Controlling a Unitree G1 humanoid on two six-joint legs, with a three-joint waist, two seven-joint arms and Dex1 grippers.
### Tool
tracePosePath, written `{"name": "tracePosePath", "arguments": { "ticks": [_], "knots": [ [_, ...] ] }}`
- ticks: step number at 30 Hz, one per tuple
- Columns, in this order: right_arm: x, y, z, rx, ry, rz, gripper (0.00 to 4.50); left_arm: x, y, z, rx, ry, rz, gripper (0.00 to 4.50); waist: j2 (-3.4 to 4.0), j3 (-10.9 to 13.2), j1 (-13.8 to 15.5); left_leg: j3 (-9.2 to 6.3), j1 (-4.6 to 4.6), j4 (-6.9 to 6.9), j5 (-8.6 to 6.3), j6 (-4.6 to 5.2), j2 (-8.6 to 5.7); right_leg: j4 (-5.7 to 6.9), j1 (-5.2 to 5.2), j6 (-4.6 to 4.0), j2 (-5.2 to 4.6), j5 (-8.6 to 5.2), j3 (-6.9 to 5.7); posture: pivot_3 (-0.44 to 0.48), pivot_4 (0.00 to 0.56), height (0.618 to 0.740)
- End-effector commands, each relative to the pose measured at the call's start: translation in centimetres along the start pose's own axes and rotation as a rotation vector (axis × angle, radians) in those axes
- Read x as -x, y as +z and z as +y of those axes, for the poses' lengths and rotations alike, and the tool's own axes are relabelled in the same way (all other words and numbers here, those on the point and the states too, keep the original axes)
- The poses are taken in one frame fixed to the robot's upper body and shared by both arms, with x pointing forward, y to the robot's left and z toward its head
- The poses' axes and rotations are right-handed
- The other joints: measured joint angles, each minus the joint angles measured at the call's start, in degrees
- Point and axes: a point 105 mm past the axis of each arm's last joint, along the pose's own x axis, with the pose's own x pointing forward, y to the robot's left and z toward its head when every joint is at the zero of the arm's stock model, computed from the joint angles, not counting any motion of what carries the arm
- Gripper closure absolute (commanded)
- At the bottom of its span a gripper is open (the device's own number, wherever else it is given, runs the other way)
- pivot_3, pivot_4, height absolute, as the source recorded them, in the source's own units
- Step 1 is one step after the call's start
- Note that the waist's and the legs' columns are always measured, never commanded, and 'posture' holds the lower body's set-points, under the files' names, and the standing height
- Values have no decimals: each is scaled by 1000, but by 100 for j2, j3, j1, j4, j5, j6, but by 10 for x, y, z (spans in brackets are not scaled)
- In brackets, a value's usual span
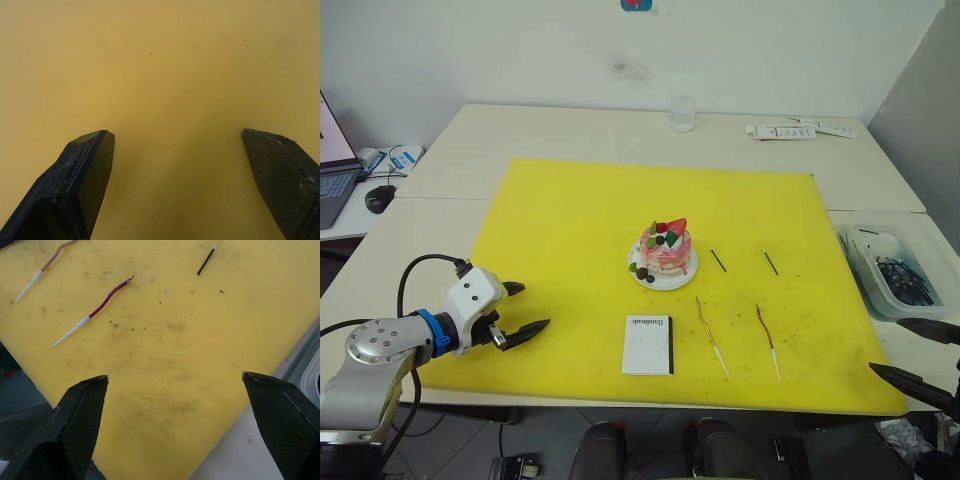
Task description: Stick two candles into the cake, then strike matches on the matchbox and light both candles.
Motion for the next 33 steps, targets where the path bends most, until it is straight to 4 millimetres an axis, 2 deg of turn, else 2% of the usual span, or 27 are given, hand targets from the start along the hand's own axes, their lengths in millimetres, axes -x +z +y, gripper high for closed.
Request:
{"name": "tracePosePath", "arguments": {
  "ticks": [1, 10, 25, 30, 33],
  "knots": [
    [1, 11, 0, 31, -11, -29, 17, 2, 8, 1, -25, 9, -13, 0, 0, 0, 0, 0, 0, 0, 0, 0, 0, 0, 0, 0, 0, 0, 0, 0, 150, 740],
    [-5, 15, 0, 34, -6, -48, 17, 1, 14, 6, -57, 47, -4, 0, 0, 0, 3, 0, 0, 0, 0, 0, -1, 1, 0, 1, 0, 1, 0, 0, 150, 740],
    [-6, 10, 1, 30, -2, -51, 17, 6, 30, 17, -24, 44, -117, 0, -1, 0, 5, -4, -1, 1, 0, 0, -1, 3, 1, 2, 1, 1, -5, 0, 150, 740],
    [-7, 11, -1, 37, -22, -68, 17, 6, 30, 2, 1, -49, -138, 0, -1, 0, -1, 1, 0, 2, 0, 0, -2, 3, 2, 3, 1, 2, 0, 0, 150, 740],
    [-13, 28, 0, -11, -31, -156, 17, 1, 42, -20, 36, -175, -181, 0, -3, 1, -2, -1, -1, 2, 0, 0, -1, 3, 1, 3, 1, 2, -2, 0, 150, 740]
  ]
}}
